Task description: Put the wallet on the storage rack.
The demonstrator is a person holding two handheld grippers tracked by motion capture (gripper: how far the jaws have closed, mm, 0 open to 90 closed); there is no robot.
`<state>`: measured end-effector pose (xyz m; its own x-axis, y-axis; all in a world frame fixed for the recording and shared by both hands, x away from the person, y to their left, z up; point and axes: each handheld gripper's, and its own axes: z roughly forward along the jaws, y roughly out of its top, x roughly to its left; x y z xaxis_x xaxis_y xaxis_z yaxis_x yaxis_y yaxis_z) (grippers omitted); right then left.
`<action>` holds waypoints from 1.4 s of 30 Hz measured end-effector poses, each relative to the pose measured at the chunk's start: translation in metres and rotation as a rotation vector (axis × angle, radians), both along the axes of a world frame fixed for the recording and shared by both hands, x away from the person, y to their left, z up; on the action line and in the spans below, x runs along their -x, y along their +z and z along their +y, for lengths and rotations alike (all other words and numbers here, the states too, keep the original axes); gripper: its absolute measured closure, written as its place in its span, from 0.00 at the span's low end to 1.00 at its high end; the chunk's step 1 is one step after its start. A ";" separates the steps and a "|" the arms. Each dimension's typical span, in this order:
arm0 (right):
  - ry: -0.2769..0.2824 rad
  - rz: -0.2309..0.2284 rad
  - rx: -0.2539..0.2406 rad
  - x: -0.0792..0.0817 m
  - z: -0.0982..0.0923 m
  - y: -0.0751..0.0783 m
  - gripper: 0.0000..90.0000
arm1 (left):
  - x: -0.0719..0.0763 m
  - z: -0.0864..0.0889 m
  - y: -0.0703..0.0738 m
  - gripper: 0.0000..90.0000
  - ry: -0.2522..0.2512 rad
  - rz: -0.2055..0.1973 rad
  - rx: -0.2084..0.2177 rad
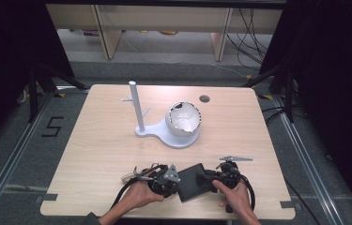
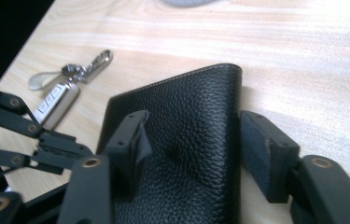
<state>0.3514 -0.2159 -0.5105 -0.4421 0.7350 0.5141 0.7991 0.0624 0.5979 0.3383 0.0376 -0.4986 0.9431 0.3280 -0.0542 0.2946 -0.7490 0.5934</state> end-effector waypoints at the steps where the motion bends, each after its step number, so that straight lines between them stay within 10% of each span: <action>1: -0.007 -0.002 -0.009 0.000 0.000 0.000 0.52 | 0.000 0.000 0.000 0.97 0.001 0.000 0.001; 8: -0.043 0.035 -0.098 -0.001 -0.007 -0.001 0.60 | 0.001 -0.001 0.000 0.97 -0.002 -0.010 -0.006; 23: -0.040 0.060 -0.109 0.000 -0.012 -0.003 0.69 | 0.002 -0.001 0.000 0.97 -0.003 -0.022 -0.009; 36: 0.011 -0.063 -0.061 0.004 -0.009 0.015 0.88 | 0.003 -0.001 0.000 0.94 -0.005 -0.023 -0.011; 42: 0.046 -0.119 -0.060 0.005 -0.005 0.023 0.90 | 0.008 -0.001 0.005 0.71 0.019 -0.020 0.024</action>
<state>0.3459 -0.2211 -0.4880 -0.5349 0.6824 0.4983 0.7195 0.0587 0.6920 0.3306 0.0368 -0.4931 0.9376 0.3449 -0.0436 0.2967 -0.7287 0.6172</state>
